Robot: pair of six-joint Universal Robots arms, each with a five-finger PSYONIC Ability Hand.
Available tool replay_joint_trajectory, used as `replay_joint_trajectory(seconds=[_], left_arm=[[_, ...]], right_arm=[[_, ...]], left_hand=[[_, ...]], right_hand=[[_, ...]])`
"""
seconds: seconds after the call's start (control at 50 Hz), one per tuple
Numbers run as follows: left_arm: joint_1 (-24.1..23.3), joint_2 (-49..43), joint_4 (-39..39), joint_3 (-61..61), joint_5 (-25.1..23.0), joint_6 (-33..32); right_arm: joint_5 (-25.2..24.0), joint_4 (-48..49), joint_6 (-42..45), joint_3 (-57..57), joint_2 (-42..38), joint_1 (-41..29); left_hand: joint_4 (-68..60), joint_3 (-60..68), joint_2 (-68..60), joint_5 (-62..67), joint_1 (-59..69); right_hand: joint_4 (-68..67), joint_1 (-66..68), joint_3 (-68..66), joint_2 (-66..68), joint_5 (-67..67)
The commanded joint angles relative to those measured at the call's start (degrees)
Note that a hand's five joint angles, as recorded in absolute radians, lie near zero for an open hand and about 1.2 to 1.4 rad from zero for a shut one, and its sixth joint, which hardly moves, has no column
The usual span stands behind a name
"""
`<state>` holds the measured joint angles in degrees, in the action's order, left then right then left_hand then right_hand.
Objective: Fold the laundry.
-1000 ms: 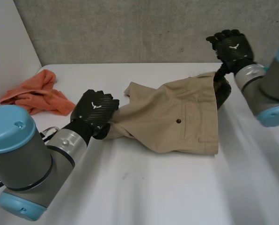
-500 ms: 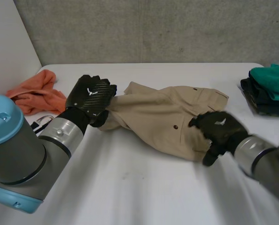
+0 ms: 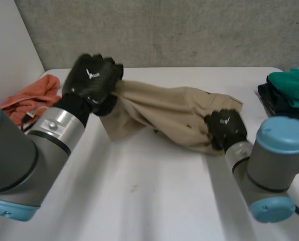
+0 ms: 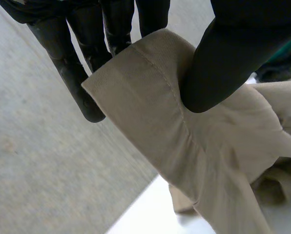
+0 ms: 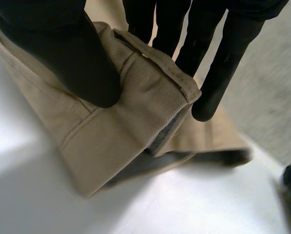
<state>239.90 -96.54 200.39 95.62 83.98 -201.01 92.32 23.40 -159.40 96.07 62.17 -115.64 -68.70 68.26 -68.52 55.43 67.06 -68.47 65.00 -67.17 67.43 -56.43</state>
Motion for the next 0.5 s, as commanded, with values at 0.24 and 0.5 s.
replay_joint_trajectory(seconds=[0.24,0.5], left_arm=[[1.0,14.5,-5.7,-18.7,0.0,0.8],[4.3,5.5,-11.5,-32.9,-0.6,0.8]], right_arm=[[-7.9,-35.7,3.0,-36.9,28.5,5.8],[-7.2,-36.8,1.3,-43.9,21.6,5.5]], left_hand=[[-11.3,11.7,-11.5,14.6,12.9],[-11.3,11.7,-11.5,14.6,12.9]], right_hand=[[-11.5,15.0,-12.8,12.6,-13.6],[-11.5,15.0,-12.8,12.6,-13.6]])
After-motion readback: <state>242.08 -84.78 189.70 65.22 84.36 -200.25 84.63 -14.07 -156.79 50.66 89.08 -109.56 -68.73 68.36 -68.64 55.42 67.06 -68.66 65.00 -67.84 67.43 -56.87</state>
